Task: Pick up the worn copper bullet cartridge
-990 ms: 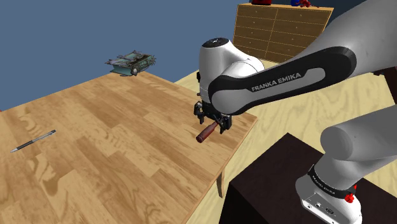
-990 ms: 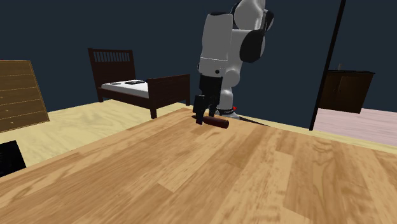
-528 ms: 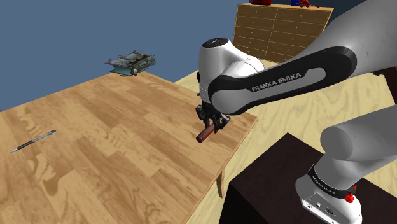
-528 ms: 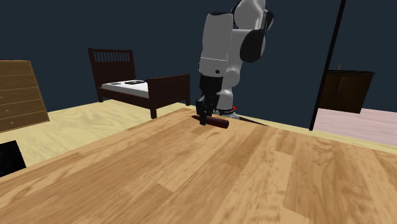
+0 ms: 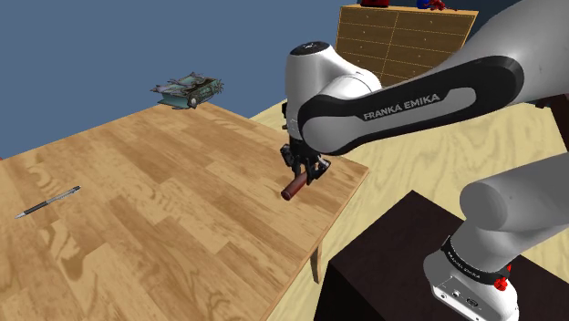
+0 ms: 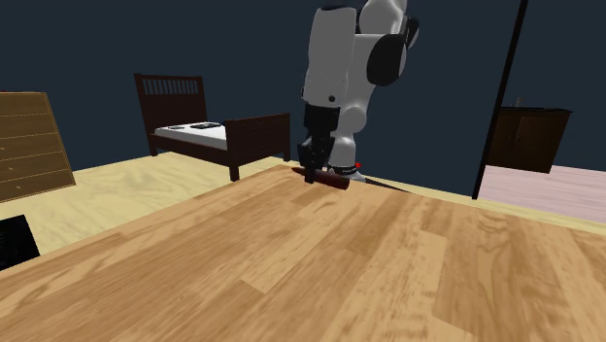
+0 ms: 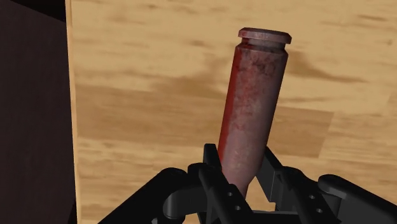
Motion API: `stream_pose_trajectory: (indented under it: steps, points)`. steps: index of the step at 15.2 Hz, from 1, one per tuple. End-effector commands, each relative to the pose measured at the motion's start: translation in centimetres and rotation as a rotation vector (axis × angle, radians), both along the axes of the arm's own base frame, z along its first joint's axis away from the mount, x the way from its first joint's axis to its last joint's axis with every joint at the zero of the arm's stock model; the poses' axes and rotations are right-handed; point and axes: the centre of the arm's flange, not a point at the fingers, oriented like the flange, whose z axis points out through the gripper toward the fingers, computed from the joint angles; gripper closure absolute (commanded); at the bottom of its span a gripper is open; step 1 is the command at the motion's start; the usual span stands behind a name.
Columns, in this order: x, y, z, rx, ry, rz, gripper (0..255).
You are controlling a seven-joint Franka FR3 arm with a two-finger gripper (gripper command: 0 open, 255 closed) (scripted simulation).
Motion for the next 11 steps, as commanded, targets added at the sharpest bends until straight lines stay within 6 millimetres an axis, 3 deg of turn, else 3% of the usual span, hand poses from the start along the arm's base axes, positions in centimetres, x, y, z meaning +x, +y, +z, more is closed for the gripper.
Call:
stream_pose_trajectory:
  steps: [1,11]
  points:
    - [-0.1,0.0,1.0,0.000,0.000,0.000,255]
    - [-0.1,0.0,5.8,0.000,0.000,0.000,255]
